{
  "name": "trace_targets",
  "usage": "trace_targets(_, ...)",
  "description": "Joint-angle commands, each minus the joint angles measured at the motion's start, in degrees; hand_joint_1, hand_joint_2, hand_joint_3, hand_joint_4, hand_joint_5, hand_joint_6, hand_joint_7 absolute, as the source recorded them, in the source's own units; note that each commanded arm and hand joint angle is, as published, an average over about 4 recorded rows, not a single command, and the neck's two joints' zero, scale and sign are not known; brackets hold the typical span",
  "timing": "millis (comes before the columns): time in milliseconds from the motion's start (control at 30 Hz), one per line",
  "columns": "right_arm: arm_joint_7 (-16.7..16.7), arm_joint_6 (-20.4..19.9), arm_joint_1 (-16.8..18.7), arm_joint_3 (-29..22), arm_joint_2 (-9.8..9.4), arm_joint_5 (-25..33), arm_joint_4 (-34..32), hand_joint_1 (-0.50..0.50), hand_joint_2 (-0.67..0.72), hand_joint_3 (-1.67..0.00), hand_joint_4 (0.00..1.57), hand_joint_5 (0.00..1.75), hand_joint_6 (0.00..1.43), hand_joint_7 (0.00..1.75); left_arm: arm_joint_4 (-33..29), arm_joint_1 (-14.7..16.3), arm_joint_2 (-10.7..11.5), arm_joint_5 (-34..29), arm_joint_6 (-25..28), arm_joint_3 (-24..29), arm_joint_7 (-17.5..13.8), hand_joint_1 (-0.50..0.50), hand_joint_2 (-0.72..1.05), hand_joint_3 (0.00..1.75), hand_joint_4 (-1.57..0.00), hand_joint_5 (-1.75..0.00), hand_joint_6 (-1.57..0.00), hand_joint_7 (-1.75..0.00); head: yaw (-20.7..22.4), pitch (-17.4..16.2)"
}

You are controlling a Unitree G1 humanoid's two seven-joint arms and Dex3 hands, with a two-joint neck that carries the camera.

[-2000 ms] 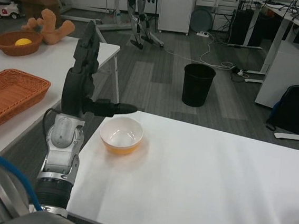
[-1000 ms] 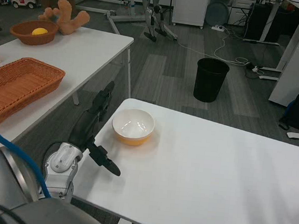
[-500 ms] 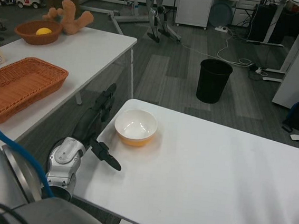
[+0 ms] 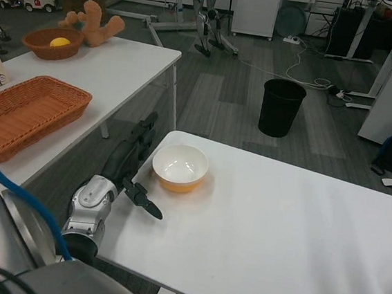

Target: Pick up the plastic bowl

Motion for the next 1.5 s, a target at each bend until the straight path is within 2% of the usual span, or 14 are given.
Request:
trace_targets(33,-0.26,-0.59,0.62,-0.38,0.08,0.57,-0.80,-0.46,0.44,0.00,0.00,0.00,0.00,0.00,2.06,-0.72,1.50,-0.64,0.42,-0.12,-0.07,-0.50,-0.37,0.09,0.00,0.00,0.00,0.00,0.10,-0.07)
trace_targets(167,-0.17,-0.59,0.69,-0.36,0.08,0.66,-1.18,-0.46,0.41,0.00,0.00,0.00,0.00,0.00,3.73,-1.25,2.20,-1.92,0.42,-0.78,-0.21,-0.50,-0.37,0.07,0.00,0.00,0.00,0.00,0.23,-0.34)
trace_targets(367,-0.17,-0.54,0.95,-0.22,-0.01,0.70,-1.75,-0.46,0.47,0.00,0.00,0.00,0.00,0.00,6.54,-1.78,3.39,-3.01,0.55,-2.32,-0.69,-0.50,-0.28,0.07,0.00,0.00,0.00,0.00,0.25,-0.38)
trace_targets(567,-0.17,-0.59,1.56,-0.18,-0.14,0.79,-2.50,-0.46,0.44,0.00,0.00,0.00,0.00,0.00,8.87,-2.13,4.44,-3.63,0.86,-3.33,-1.26,-0.50,-0.28,0.04,0.00,0.00,0.00,0.00,0.06,-0.43)
trace_targets(833,-0.17,-0.59,2.44,-0.18,-0.38,1.38,-3.53,-0.46,0.42,0.00,0.00,0.00,0.00,0.00,9.97,-2.48,4.88,-4.73,0.86,-4.62,-1.35,-0.50,-0.28,0.02,0.00,0.00,0.00,0.00,-0.07,-0.70)
trace_targets(933,-0.17,-0.54,2.75,-0.18,-0.45,1.45,-3.86,-0.46,0.44,0.00,0.00,0.00,0.00,0.00,10.06,-2.48,4.97,-4.82,0.86,-5.08,-1.44,-0.50,-0.28,0.09,0.00,0.00,0.00,0.00,-0.08,-0.83)
trace_targets(1067,-0.17,-0.50,3.15,-0.18,-0.49,1.49,-4.34,-0.46,0.44,0.00,0.00,0.00,0.00,0.00,10.06,-2.48,5.06,-4.95,0.77,-5.22,-1.48,-0.50,-0.33,0.00,0.00,0.00,0.00,0.00,-0.02,-1.08)
trace_targets(1200,-0.11,-0.57,3.52,-0.18,-0.54,1.65,-4.87,-0.46,0.47,0.00,0.00,0.00,0.00,0.00,9.86,-2.48,5.04,-4.95,0.60,-5.24,-1.46,-0.50,-0.19,0.04,0.00,0.00,0.00,0.00,-0.07,-1.14)
trace_targets(1400,-0.13,-0.54,4.27,-0.18,-0.54,1.80,-5.73,-0.46,0.41,0.00,0.00,0.00,0.00,0.00,9.64,-2.48,5.15,-5.04,0.42,-5.61,-1.26,-0.50,0.01,0.00,0.00,0.00,0.00,0.00,-0.05,-0.96)
trace_targets(1500,-0.11,-0.54,4.62,-0.18,-0.54,1.89,-6.25,-0.46,0.42,0.00,0.00,0.00,0.00,0.00,9.60,-2.48,5.45,-5.89,0.22,-5.85,-1.04,-0.50,0.10,0.00,0.00,-0.10,0.00,0.00,-0.04,-0.94)
